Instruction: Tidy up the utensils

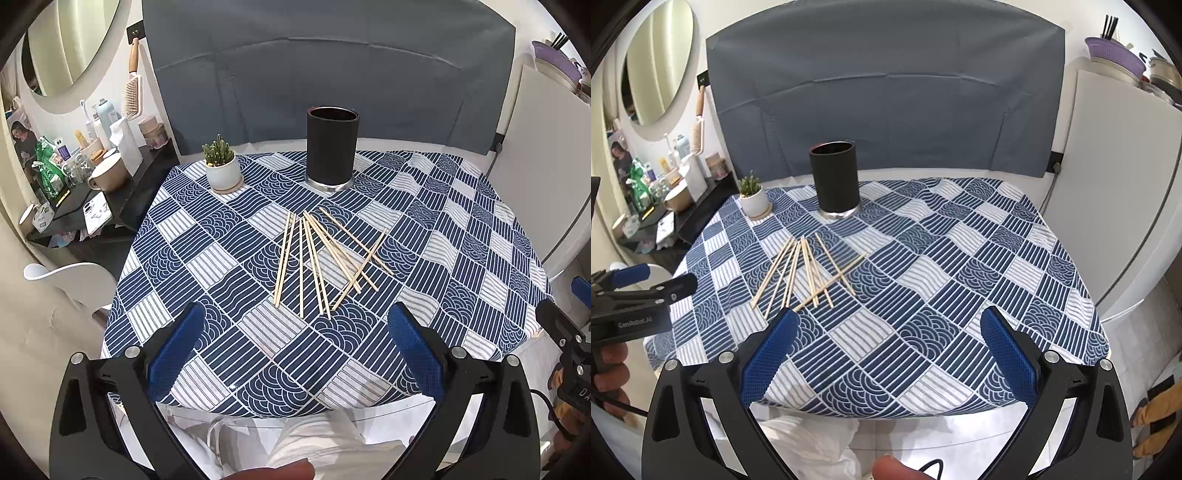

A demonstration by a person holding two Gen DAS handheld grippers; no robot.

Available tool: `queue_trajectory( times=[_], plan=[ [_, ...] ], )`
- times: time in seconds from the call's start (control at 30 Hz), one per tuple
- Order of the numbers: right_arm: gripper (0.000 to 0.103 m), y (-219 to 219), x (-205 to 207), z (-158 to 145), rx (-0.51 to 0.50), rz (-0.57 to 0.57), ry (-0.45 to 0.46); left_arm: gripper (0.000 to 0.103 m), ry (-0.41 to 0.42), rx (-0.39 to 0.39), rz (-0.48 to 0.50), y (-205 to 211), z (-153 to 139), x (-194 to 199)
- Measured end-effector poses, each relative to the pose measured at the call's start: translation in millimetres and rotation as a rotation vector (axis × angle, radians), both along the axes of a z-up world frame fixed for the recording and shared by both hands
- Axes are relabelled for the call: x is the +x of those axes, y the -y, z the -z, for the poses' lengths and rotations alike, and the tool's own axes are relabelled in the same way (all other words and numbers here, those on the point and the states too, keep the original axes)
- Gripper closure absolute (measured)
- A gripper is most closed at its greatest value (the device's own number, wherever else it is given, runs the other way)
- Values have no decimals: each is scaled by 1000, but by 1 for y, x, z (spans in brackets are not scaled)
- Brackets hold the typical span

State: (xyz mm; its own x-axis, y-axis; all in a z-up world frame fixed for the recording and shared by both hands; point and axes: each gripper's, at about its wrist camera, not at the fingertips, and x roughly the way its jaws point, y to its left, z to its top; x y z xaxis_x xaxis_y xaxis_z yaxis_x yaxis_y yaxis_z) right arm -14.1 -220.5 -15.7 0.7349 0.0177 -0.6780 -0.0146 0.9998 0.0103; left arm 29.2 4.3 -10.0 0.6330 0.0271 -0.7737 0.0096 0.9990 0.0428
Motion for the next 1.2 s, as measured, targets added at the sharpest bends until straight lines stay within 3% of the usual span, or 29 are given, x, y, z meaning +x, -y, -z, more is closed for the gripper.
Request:
queue_trajectory(
  times=[0.17, 0.67, 1.2],
  plan=[
    [8, -2, 9, 7, 6, -12, -30, 6, -18, 34, 16, 8, 7, -2],
    [8, 6, 25, 16, 38, 25, -79, 6, -48, 21, 3, -1, 10, 9],
    [8, 0, 78, 36, 92, 23, -165, 6, -145, 9, -52, -25, 19, 57]
  ],
)
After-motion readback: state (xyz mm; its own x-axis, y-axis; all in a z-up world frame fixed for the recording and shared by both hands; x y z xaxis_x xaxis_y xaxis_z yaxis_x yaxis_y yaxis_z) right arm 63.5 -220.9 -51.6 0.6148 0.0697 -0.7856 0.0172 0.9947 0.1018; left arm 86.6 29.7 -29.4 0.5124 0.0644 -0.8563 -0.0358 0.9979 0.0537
